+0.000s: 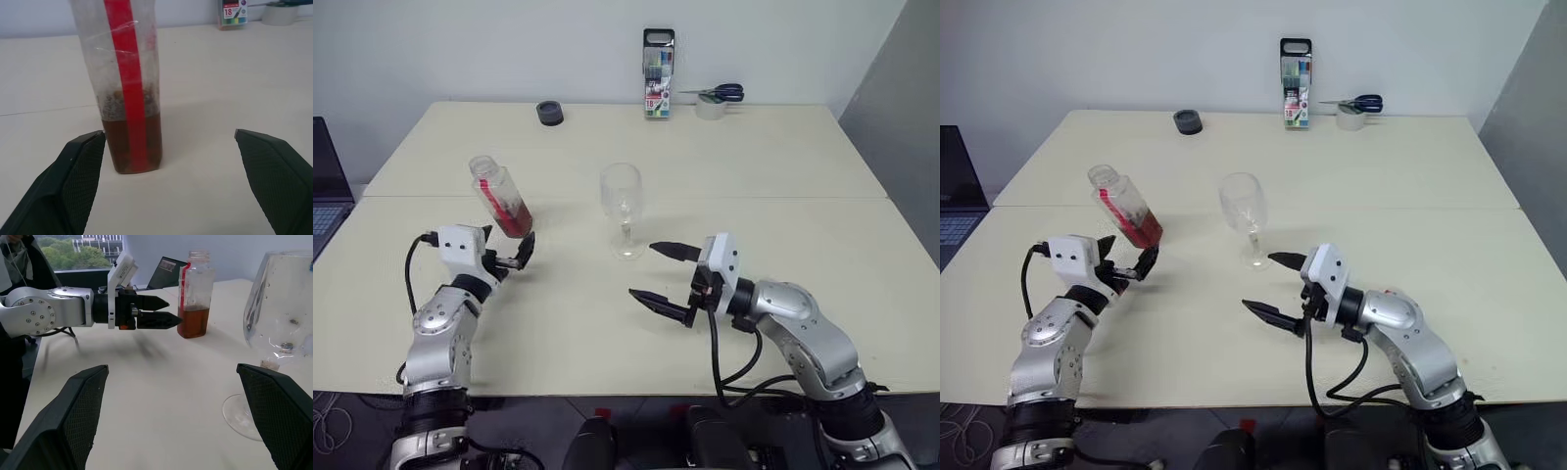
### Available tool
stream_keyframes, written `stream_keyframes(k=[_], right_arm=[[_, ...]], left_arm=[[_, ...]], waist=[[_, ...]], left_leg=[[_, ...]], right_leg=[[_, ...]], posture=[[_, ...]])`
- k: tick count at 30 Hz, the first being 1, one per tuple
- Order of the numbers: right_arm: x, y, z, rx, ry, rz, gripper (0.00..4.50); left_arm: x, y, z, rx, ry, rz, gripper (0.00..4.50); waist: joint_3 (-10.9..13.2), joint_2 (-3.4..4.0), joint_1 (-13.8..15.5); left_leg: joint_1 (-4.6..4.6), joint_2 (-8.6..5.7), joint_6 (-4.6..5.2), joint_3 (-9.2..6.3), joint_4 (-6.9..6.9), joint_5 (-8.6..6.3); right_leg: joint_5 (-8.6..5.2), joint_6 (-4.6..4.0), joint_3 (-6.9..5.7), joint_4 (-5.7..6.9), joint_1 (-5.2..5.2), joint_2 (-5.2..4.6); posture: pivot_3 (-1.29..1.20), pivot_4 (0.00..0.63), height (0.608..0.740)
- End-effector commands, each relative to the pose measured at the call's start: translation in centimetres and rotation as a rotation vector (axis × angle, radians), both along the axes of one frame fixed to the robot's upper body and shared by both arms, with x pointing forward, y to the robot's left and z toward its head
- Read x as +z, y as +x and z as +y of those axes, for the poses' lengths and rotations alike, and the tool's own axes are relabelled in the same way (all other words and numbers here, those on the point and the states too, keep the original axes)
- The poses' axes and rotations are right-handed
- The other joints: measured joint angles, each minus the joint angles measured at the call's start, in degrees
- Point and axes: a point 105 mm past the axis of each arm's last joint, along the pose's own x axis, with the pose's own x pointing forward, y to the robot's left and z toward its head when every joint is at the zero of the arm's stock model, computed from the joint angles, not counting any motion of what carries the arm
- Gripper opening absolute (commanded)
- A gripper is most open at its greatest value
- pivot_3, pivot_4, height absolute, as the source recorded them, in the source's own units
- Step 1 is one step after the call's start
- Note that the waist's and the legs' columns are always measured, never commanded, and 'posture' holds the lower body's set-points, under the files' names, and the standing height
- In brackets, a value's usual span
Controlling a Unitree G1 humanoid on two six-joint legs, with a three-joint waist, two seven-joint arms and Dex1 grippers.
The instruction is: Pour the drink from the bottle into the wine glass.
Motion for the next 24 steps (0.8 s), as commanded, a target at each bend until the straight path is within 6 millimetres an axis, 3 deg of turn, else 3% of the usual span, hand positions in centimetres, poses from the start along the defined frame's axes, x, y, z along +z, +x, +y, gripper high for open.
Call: stream_keyframes(k=[1, 24], right_arm=[[1.5, -0.4, 0.4, 0.025, 0.036, -0.037, 4.47], [0.9, -0.8, 0.8, 0.075, 0.014, -0.006, 4.47]], left_arm=[[1.6, 0.1, 0.4, 0.025, -0.005, -0.046, 4.50], [1.3, 0.0, 1.2, 0.119, 0.001, -0.016, 4.50]], waist=[[0.0, 0.00, 0.0], [0.0, 0.00, 0.0]], left_leg=[[0.00, 0.01, 0.00, -0.01, 0.00, 0.00], [0.00, 0.01, -0.01, -0.01, 0.01, 0.00]], right_leg=[[0.00, 0.00, 0.00, 0.00, 0.00, 0.00], [0.00, 0.00, -0.01, 0.00, 0.00, 0.00]], posture=[[0.00, 0.150, 0.740], [0.00, 0.150, 0.740]])
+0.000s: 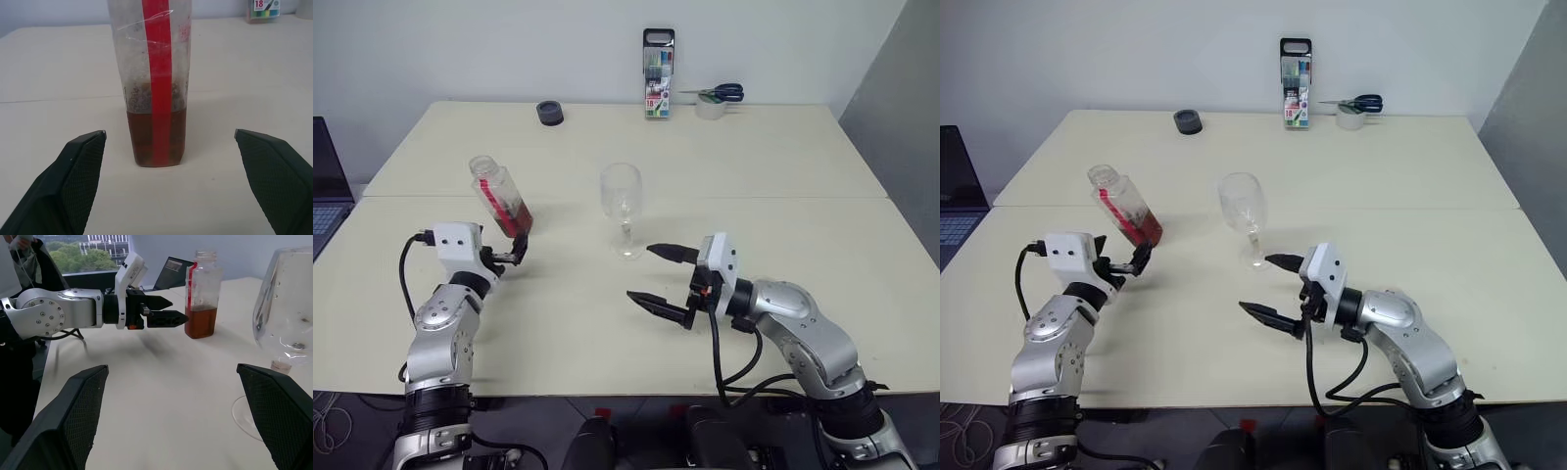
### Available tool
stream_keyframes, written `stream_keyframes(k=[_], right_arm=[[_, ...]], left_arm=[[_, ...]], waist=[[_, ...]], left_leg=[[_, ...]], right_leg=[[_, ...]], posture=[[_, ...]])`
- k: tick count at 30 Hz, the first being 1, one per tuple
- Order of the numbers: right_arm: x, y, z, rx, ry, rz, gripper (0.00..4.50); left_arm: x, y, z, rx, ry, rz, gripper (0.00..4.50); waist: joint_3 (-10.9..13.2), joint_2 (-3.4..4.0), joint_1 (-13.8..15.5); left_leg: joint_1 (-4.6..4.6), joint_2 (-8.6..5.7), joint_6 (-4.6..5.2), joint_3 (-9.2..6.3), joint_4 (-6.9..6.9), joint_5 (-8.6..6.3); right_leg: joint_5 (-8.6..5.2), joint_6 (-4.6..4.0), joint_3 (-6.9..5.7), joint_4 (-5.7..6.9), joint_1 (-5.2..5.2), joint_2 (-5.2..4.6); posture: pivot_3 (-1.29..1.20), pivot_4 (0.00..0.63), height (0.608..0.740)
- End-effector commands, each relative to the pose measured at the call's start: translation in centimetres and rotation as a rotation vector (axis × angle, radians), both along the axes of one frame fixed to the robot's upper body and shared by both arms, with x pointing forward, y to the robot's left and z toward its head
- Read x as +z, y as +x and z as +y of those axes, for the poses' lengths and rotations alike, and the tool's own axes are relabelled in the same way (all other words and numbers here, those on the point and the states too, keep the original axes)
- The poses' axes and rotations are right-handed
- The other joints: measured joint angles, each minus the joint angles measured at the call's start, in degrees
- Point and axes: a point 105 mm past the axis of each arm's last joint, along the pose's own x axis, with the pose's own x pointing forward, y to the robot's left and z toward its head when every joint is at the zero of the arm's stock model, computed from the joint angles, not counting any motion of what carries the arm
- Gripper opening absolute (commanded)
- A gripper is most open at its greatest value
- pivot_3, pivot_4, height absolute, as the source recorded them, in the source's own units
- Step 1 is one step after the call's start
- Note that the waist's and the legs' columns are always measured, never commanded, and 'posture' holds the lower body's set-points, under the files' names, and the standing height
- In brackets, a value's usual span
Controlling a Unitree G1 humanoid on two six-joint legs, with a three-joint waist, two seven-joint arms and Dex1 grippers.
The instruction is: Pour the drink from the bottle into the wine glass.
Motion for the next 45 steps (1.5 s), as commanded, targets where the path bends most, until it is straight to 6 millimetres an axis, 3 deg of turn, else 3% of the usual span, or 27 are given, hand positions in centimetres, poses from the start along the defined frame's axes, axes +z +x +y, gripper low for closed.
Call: stream_keyframes(k=[1, 26, 45], right_arm=[[0.9, -0.5, 0.5, 0.041, 0.008, -0.033, 4.47], [1.2, -0.8, 1.2, 0.077, 0.002, -0.038, 4.47], [1.0, -0.8, 1.8, 0.093, -0.005, -0.048, 4.47]], left_arm=[[1.6, 0.0, 0.7, 0.022, 0.016, -0.049, 4.50], [2.2, 1.9, 0.9, -0.012, 0.062, -0.036, 4.50], [2.2, 2.3, 1.0, -0.009, 0.067, -0.037, 4.50]], waist=[[0.0, 0.00, 0.0], [0.0, 0.00, 0.0], [0.0, -0.01, 0.0]], left_leg=[[0.00, 0.00, 0.00, 0.00, 0.00, 0.00], [-0.01, -0.01, -0.01, -0.01, 0.00, 0.01], [0.00, -0.01, -0.01, -0.01, 0.00, 0.01]], right_leg=[[0.00, 0.00, 0.00, 0.00, 0.00, 0.00], [0.00, 0.00, -0.01, 0.00, 0.00, 0.00], [0.00, 0.00, -0.01, 0.00, -0.01, 0.00]], posture=[[0.00, 0.150, 0.740], [0.00, 0.150, 0.740], [0.00, 0.150, 0.740]])
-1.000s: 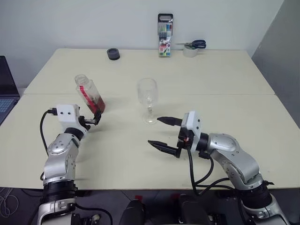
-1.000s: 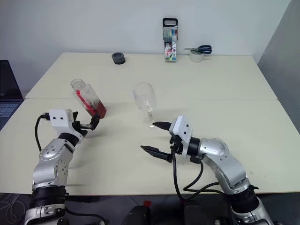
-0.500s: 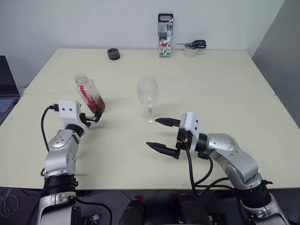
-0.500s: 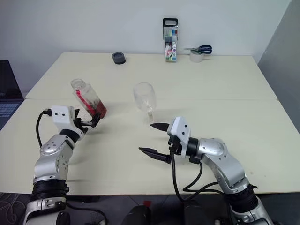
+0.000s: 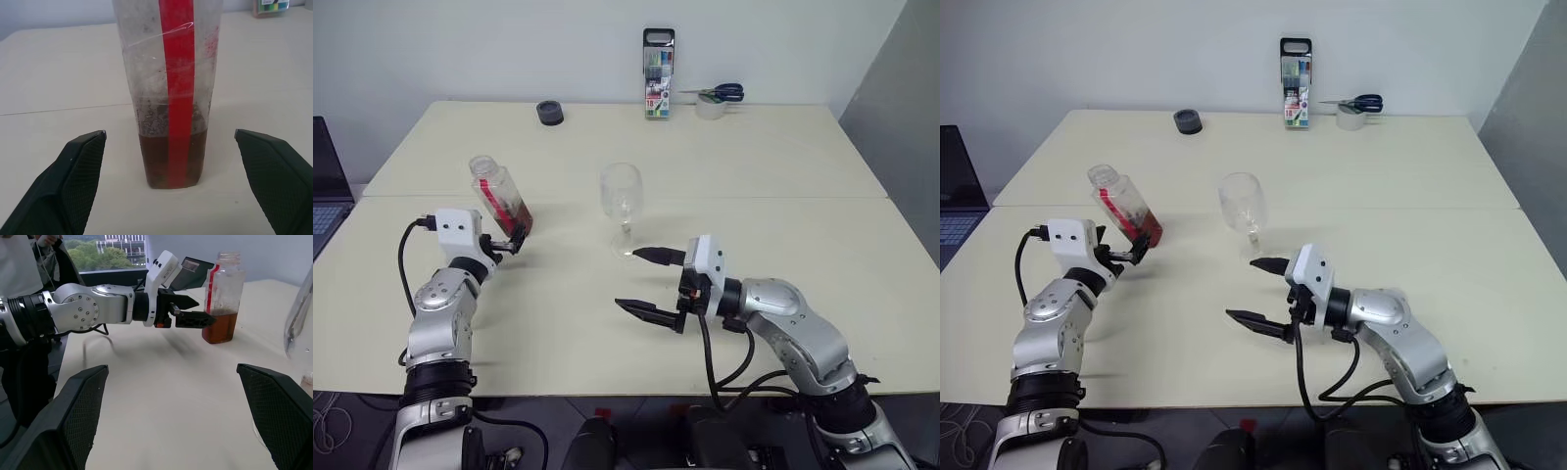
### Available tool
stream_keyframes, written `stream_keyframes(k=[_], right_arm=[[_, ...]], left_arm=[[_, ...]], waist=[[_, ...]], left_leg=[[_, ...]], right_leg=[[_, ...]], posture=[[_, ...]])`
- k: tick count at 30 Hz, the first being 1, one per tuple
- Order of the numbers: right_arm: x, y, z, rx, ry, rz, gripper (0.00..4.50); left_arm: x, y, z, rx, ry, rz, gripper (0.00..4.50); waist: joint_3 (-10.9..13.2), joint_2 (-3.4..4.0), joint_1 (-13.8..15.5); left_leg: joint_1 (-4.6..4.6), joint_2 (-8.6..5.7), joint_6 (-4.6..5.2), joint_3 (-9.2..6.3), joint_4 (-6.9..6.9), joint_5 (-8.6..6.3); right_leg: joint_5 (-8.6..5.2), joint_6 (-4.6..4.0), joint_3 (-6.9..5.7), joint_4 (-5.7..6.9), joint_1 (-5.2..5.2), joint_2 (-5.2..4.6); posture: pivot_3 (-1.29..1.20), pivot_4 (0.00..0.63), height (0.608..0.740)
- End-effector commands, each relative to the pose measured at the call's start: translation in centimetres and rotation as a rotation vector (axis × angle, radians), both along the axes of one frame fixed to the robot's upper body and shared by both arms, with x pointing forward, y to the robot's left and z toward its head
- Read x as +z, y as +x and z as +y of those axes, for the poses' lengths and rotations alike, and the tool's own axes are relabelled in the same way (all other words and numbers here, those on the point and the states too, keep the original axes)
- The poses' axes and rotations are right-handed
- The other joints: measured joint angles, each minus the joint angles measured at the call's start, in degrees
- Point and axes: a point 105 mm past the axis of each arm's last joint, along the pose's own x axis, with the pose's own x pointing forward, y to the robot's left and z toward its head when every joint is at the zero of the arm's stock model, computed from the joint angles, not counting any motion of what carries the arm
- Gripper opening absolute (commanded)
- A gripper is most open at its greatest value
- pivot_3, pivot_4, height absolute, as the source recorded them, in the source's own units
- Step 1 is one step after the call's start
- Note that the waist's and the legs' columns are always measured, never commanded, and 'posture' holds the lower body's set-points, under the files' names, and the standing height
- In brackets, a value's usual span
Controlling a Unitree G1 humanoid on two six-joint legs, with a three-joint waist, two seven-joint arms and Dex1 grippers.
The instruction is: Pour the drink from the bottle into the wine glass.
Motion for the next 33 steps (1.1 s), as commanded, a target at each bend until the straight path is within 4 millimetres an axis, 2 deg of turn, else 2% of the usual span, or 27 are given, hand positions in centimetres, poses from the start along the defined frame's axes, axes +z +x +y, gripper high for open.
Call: stream_keyframes(k=[1, 20, 33], right_arm=[[0.9, -0.2, 0.3, 0.021, 0.013, -0.048, 4.47], [0.8, -0.1, 0.4, 0.019, 0.009, -0.058, 4.47], [1.5, 0.1, 1.0, 0.025, 0.032, -0.074, 4.47]], left_arm=[[1.4, 0.1, 0.2, 0.000, 0.031, -0.047, 4.50], [1.5, 0.5, 0.2, -0.010, 0.041, -0.051, 4.50], [2.5, 1.8, 0.3, -0.028, 0.058, -0.070, 4.50]], waist=[[0.0, 0.00, 0.0], [0.0, 0.00, 0.0], [0.0, -0.02, 0.0]], left_leg=[[0.00, 0.00, 0.00, 0.00, 0.00, 0.00], [0.00, -0.01, -0.01, 0.00, 0.00, 0.00], [0.00, -0.01, -0.03, -0.01, 0.00, 0.02]], right_leg=[[0.00, 0.00, 0.00, 0.00, 0.00, 0.00], [0.00, 0.00, 0.00, 0.00, 0.00, 0.00], [0.00, 0.00, -0.02, 0.01, -0.01, 0.00]], posture=[[0.00, 0.150, 0.740], [0.00, 0.150, 0.740], [0.00, 0.150, 0.740]])
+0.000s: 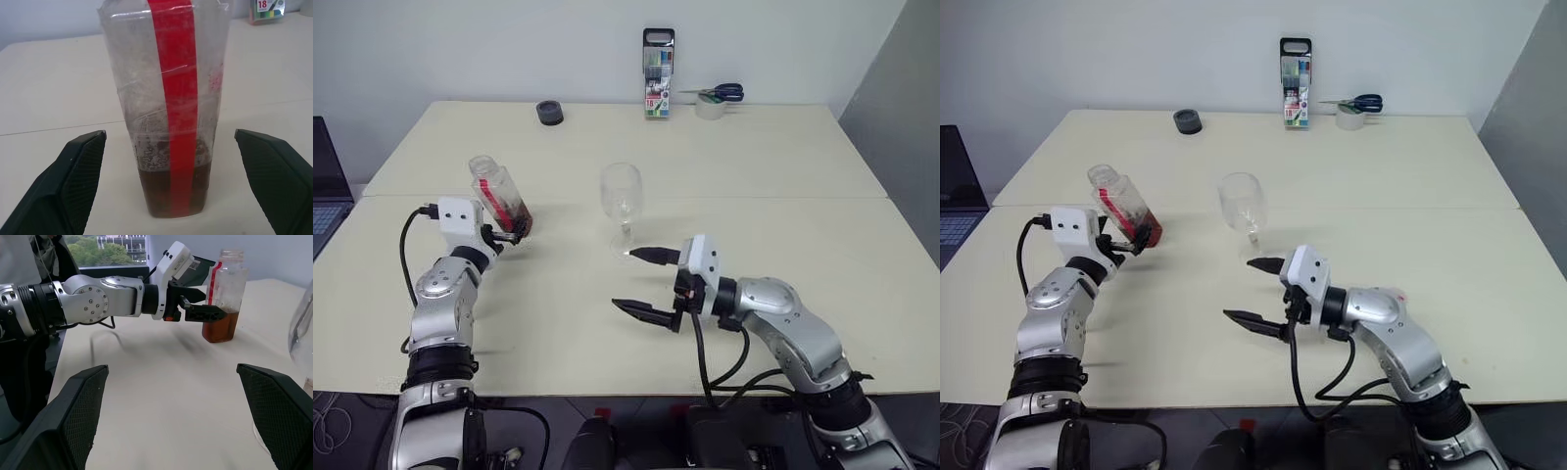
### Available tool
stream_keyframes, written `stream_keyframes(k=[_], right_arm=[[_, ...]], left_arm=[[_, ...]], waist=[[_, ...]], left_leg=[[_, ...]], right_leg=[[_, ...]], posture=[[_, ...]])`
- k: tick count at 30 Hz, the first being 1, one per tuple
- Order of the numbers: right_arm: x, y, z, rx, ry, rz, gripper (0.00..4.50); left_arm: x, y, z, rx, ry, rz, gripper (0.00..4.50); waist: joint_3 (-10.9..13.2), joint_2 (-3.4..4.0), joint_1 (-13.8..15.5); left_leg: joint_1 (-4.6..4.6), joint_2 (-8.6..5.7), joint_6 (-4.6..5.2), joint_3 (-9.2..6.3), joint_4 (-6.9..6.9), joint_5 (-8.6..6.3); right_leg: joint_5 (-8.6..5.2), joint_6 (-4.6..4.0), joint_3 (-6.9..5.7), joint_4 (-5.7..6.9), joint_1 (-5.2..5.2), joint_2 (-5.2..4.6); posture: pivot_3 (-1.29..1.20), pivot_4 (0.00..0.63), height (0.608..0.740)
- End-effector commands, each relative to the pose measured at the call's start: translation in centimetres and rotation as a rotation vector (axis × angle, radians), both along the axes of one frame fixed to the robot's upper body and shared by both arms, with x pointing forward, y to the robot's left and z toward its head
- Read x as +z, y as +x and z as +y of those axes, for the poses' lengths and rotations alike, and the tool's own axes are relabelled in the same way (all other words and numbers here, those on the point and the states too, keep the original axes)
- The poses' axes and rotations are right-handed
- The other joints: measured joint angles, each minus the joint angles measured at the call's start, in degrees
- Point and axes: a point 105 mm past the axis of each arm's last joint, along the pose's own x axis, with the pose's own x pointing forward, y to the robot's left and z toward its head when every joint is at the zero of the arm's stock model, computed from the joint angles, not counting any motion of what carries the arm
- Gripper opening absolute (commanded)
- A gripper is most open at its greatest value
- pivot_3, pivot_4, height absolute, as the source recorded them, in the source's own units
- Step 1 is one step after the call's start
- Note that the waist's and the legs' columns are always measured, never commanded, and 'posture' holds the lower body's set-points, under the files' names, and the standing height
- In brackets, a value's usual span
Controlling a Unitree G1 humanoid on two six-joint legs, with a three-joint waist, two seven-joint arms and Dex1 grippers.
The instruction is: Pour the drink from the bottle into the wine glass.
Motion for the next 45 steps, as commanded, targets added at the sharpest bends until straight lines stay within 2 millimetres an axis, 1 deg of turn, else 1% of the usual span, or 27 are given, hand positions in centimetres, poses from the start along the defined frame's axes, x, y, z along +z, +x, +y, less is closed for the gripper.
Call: stream_keyframes(k=[1, 6, 14, 17, 19, 23, 25, 27, 30, 32, 35, 37, 39, 45], right_arm=[[1.3, -0.2, 0.5, 0.029, 0.041, -0.046, 4.47], [1.8, 0.0, 0.8, 0.035, 0.051, -0.058, 4.47], [1.9, 0.0, 1.2, 0.046, 0.054, -0.063, 4.47], [1.9, 0.1, 1.2, 0.045, 0.053, -0.064, 4.50], [1.9, 0.1, 1.2, 0.043, 0.052, -0.065, 4.50], [1.9, 0.1, 1.1, 0.042, 0.052, -0.065, 4.50], [1.8, 0.1, 1.2, 0.041, 0.050, -0.067, 4.50], [1.9, 0.1, 1.1, 0.038, 0.048, -0.071, 4.50], [2.1, 0.0, 0.6, 0.020, 0.050, -0.078, 4.50], [2.5, 0.1, 0.0, -0.004, 0.059, -0.081, 4.50], [3.1, 0.2, -1.1, -0.052, 0.076, -0.081, 4.50], [3.3, 0.3, -1.6, -0.075, 0.081, -0.081, 4.50], [3.4, 0.3, -1.9, -0.089, 0.079, -0.080, 4.50], [3.6, 0.4, -2.0, -0.106, 0.083, -0.082, 4.50]], left_arm=[[1.7, 0.4, 0.3, -0.001, 0.035, -0.052, 4.50], [1.9, 0.7, 0.2, -0.005, 0.038, -0.061, 4.50], [2.3, 1.2, 0.2, -0.012, 0.039, -0.073, 4.50], [2.3, 1.3, 0.3, -0.009, 0.038, -0.076, 3.86], [2.3, 1.3, 0.3, -0.009, 0.037, -0.078, 3.28], [2.3, 1.4, 0.3, -0.011, 0.037, -0.078, 1.95], [2.2, 1.4, 0.3, -0.011, 0.037, -0.078, 1.68], [2.3, 1.4, 0.2, -0.016, 0.039, -0.082, 1.67], [3.2, 1.4, -0.7, -0.047, 0.067, -0.110, 1.67], [4.4, 1.3, -1.7, -0.081, 0.113, -0.153, 1.67], [6.8, 1.1, -3.7, -0.136, 0.228, -0.233, 1.67], [7.9, 1.0, -4.8, -0.172, 0.297, -0.270, 1.67], [8.6, 0.9, -6.0, -0.206, 0.333, -0.291, 1.67], [9.7, 0.8, -8.2, -0.273, 0.420, -0.333, 1.67]], waist=[[0.0, 0.00, 0.0], [0.0, 0.00, 0.0], [0.0, 0.00, -0.1], [0.0, -0.01, -0.1], [0.0, 0.00, -0.1], [0.0, -0.01, -0.1], [0.0, 0.00, -0.2], [0.0, -0.01, -0.2], [0.0, -0.01, -0.2], [0.0, -0.03, -0.2], [0.0, -0.10, -0.1], [0.0, -0.10, -0.1], [0.0, -0.10, 0.0], [0.0, -0.10, -0.2]], left_leg=[[0.00, 0.00, 0.00, 0.00, 0.00, 0.00], [0.00, -0.01, 0.00, -0.01, 0.00, 0.00], [0.00, -0.01, -0.04, 0.00, 0.00, 0.02], [-0.01, -0.01, -0.04, -0.01, 0.00, 0.02], [-0.01, -0.01, -0.03, 0.00, 0.01, 0.02], [-0.01, -0.01, -0.04, -0.01, 0.00, 0.02], [0.00, -0.01, -0.03, 0.00, 0.00, 0.02], [0.00, -0.01, -0.03, -0.01, 0.01, 0.02], [-0.01, -0.02, -0.04, -0.01, 0.01, 0.02], [-0.02, -0.02, -0.04, -0.03, 0.01, 0.02], [-0.08, -0.02, -0.11, -0.07, 0.03, 0.06], [-0.10, -0.03, -0.15, -0.07, 0.03, 0.08], [-0.10, -0.02, -0.14, -0.04, 0.01, 0.08], [-0.07, -0.02, -0.09, 0.00, 0.01, 0.05]], right_leg=[[0.00, 0.00, 0.00, 0.00, 0.00, 0.00], [0.00, 0.00, -0.01, 0.00, 0.00, -0.01], [0.00, 0.00, 0.00, 0.01, -0.01, -0.01], [0.00, 0.00, -0.01, 0.02, -0.01, -0.01], [0.00, 0.00, 0.00, 0.01, -0.01, -0.01], [0.00, 0.00, -0.01, 0.02, -0.01, -0.01], [0.00, 0.00, 0.00, 0.02, -0.02, 0.00], [0.00, 0.00, 0.00, 0.03, -0.02, -0.01], [0.00, 0.00, 0.00, 0.03, -0.02, -0.01], [0.00, 0.00, -0.01, 0.03, -0.02, -0.01], [0.00, 0.00, -0.03, 0.02, -0.03, -0.02], [0.00, 0.00, -0.03, 0.00, -0.03, -0.03], [0.00, 0.00, -0.02, -0.01, -0.03, -0.03], [0.00, 0.00, -0.01, 0.02, -0.03, 0.00]], posture=[[0.00, 0.150, 0.740], [0.00, 0.150, 0.740], [0.00, 0.150, 0.740], [0.00, 0.150, 0.740], [0.00, 0.150, 0.740], [0.00, 0.150, 0.740], [0.00, 0.150, 0.740], [0.00, 0.150, 0.740], [0.00, 0.150, 0.740], [0.00, 0.150, 0.740], [0.00, 0.150, 0.740], [0.00, 0.150, 0.740], [0.00, 0.150, 0.740], [0.00, 0.150, 0.740]])
